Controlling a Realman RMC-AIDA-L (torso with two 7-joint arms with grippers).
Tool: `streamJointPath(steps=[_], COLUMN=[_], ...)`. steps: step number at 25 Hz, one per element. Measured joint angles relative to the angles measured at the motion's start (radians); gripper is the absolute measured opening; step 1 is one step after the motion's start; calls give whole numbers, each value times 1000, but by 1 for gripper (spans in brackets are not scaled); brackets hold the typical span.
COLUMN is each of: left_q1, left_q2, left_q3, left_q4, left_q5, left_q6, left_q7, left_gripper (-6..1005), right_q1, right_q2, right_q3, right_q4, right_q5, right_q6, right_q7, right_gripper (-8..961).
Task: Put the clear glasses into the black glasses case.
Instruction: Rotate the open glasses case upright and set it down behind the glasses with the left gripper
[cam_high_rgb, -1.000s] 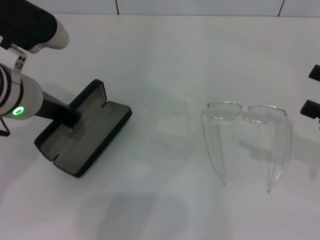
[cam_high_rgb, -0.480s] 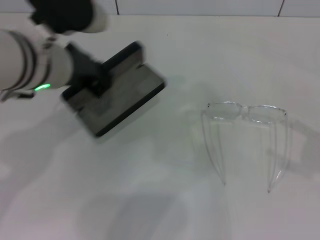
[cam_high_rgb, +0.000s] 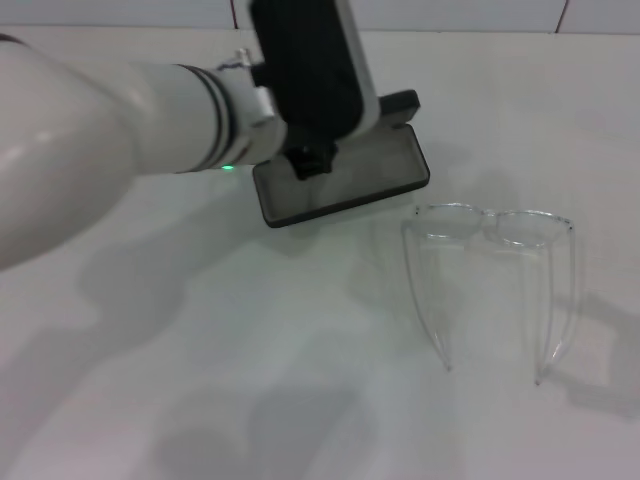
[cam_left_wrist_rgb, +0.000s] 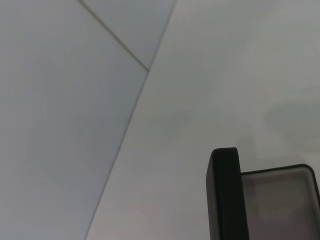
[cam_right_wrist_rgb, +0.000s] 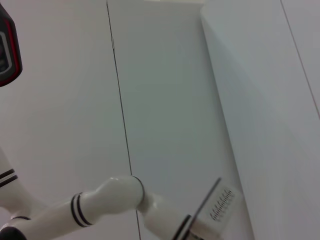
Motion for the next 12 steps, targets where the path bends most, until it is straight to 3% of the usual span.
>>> streamJointPath(steps=[5,12], left_q1=[-51,-50], left_q2=[0,-1], left_q3=[57,144], left_q4=[-126,-146], left_q5=[1,-5], left_q6=[-94,-123], left_q7=[20,102], left_gripper=[196,197], right_q1=[1,-2], right_q2=[2,3], right_q3=[3,14], right_q4=[1,2], right_q5=[-6,-6], right_q6=[1,1], right_q7=[0,-1], right_gripper=[870,870])
